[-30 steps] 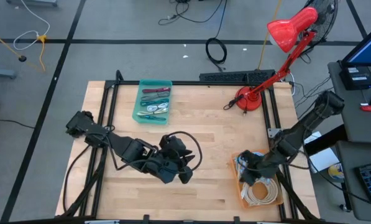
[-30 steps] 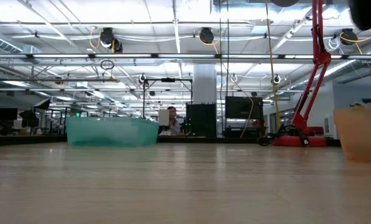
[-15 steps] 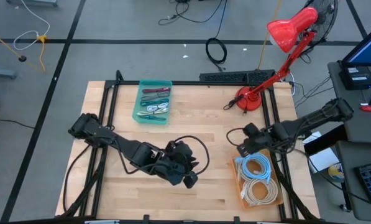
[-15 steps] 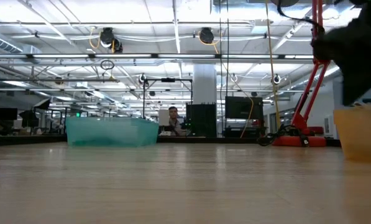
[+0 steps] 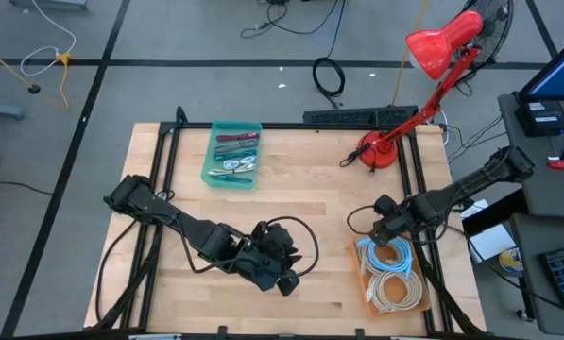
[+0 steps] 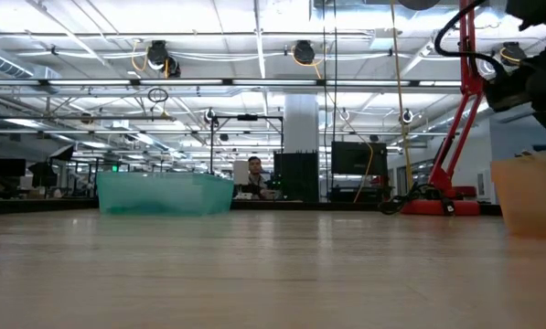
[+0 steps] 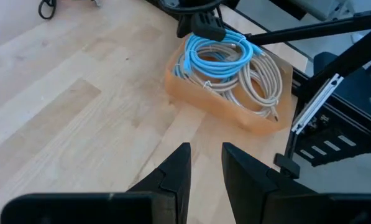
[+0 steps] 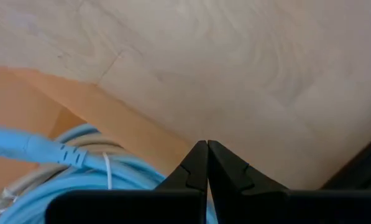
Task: Pick & Place USB Port
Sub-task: Adjust the orange bin, then adjust the blue bin
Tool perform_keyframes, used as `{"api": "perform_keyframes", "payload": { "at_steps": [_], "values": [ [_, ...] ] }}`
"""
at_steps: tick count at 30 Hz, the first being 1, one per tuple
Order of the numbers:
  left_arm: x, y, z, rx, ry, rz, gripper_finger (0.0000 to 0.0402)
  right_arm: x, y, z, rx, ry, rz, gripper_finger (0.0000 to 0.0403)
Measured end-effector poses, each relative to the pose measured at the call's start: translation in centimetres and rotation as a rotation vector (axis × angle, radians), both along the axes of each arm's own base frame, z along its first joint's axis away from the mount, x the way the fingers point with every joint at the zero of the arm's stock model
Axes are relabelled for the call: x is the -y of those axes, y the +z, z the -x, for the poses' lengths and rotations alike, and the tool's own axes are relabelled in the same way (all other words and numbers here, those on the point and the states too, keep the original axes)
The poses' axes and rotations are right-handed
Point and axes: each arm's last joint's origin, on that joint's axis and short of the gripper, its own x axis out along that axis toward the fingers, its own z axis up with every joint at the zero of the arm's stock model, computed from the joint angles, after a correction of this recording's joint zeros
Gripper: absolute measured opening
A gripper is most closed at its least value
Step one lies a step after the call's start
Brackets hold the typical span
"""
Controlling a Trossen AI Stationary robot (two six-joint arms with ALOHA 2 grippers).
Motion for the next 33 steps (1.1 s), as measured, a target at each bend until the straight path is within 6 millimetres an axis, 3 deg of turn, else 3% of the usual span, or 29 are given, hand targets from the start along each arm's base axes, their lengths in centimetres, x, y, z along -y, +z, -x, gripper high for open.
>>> {"api": "perform_keyframes", "payload": {
  "at_steps": [13,22,27,33],
  "values": [
    [0.1,0.0,0.1,-0.004,-0.008,0.002,0.0092,-2.3,-0.4,0.9,-0.050,-0.021,-0.179,0.0000],
    [0.2,0.0,0.1,-0.001,-0.009,0.004,0.0092,-2.7,-0.3,1.4,-0.039,-0.053,-0.142,0.0000],
    [0.2,0.0,0.1,0.001,-0.006,0.004,0.0092,-2.0,1.9,1.2,0.001,-0.065,-0.011,0.0000],
    [-0.6,0.0,-0.2,0.005,0.038,-0.026,0.0092,-0.9,6.0,0.0,0.188,-0.036,0.096,0.0000]
  ]
}}
